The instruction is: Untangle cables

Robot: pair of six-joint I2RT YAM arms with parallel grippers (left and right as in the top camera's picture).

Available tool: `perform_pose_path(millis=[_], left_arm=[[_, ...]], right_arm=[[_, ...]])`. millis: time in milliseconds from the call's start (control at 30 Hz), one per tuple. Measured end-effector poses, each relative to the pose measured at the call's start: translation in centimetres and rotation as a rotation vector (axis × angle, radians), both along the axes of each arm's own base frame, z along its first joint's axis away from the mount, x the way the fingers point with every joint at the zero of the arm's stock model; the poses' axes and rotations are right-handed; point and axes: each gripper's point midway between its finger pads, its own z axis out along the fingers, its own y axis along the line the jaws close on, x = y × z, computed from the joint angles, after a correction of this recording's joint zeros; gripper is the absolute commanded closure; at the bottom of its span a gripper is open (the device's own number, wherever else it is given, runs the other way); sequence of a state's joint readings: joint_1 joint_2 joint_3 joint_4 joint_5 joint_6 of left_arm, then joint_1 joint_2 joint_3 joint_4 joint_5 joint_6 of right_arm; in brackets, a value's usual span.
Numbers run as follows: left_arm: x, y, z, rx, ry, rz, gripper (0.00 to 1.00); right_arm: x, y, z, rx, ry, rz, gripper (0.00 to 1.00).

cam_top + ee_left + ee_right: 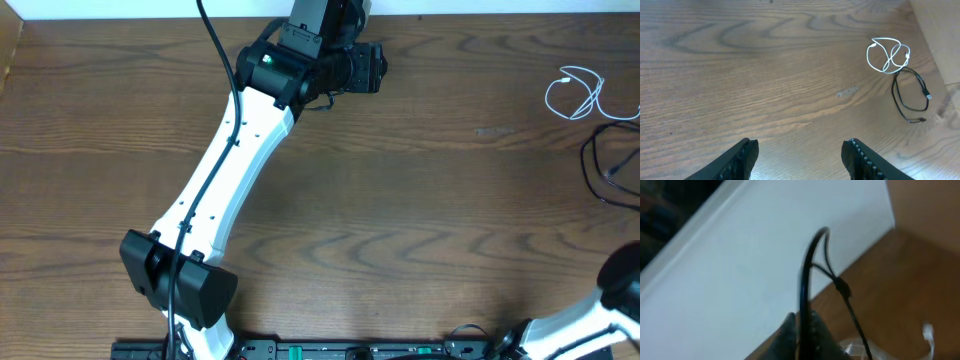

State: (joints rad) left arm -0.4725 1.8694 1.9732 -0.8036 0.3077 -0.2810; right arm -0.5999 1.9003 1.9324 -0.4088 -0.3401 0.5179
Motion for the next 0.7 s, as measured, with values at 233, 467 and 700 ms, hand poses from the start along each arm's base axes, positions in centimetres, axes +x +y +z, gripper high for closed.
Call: perform_pose_path(millis=[233,467,700], left_arm=[[0.0,0.0,0.0,0.0,0.0,0.0,0.41],[0.0,0.0,0.0,0.0,0.0,0.0,0.4],[0.0,0.4,-0.2,0.048,-0.033,-0.051,0.39]], right_arm=[[4.4,-1.7,-8.9,0.054,0.071,0.017,0.01],[4.5,2.0,-13.1,0.233,0.148,0.172,0.01],[1.1,8.5,-12.2,0.462,0.249,0.343,0.01]])
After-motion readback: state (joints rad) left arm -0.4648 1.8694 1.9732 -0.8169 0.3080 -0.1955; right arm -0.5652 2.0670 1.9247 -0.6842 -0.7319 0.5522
